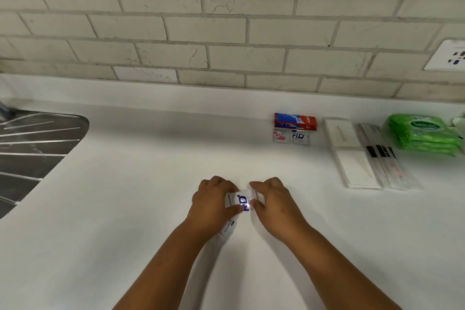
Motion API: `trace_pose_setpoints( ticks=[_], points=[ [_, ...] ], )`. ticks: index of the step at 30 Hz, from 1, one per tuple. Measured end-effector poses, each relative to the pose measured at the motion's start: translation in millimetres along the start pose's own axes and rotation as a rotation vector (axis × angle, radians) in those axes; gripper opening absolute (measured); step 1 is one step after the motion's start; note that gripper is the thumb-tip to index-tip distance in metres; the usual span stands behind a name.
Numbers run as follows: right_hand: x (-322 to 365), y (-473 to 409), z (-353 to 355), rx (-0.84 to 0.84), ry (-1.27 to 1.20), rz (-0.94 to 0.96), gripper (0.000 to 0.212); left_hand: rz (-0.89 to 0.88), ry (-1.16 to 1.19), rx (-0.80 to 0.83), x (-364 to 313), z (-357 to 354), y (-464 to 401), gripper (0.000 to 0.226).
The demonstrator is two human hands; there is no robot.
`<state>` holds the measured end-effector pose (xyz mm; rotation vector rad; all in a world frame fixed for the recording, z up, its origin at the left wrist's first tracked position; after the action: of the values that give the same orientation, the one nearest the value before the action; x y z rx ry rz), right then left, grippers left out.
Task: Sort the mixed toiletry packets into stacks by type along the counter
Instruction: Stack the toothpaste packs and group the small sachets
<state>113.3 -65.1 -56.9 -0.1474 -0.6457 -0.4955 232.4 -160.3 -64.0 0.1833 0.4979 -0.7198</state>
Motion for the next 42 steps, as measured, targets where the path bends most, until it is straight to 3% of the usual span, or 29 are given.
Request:
trace_pose_setpoints(
  ticks=[7, 10, 15, 21, 25, 29, 30, 35, 42],
  points=[
    [-4, -8, 19, 0.016, -0.003, -0.009, 0.015, -0.039, 0.218, 0.098, -21, 3, -15, 0.025],
    [-22, -14, 25, -0.050, -0.245, -0.163, 0.005, 0.062, 0.445, 0.047, -24, 5, -25, 0.033],
    [-47, -21, 30, -0.155, -0.882, -0.407, 0.006, 0.282, 0.875, 0.036, -31, -14, -41, 0.027],
    [-69, -56, 40, -0.300, -1.008, -0.483, 0.008, 0.336, 1.028, 0.012, -54, -34, -85, 0.012],
    [-80, -92, 50, -0.443, -0.906, -0.442, 0.006, 0.328, 1.049, -0.042, -66, -33, -131, 0.011],
    [-85, -123, 63, -0.564, -0.641, -0.354, 0.003, 0.326, 0.992, -0.088, -70, -36, -169, 0.009],
    [-86, -129, 66, -0.583, -0.553, -0.351, 0.010, 0.328, 0.970, -0.099, -69, -39, -177, 0.008],
    [-93, -148, 64, -0.561, -0.215, -0.384, 0.024, 0.319, 0.785, -0.155, -65, -51, -199, 0.013],
    [-92, -151, 59, -0.524, 0.173, -0.319, 0.025, 0.247, 0.536, -0.152, -74, -52, -204, 0.016]
  ],
)
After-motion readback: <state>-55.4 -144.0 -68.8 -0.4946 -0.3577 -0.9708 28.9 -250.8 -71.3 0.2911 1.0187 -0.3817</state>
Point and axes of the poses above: each hand's wrist, its own y-axis away from the middle knuckle, its own z-axis out of the back of the hand, x = y × z, the point moved 5 cm from there along -y, towards the middle knuckle, and after that the axes turned 2 degrees about -x, right-handed, at the moved point
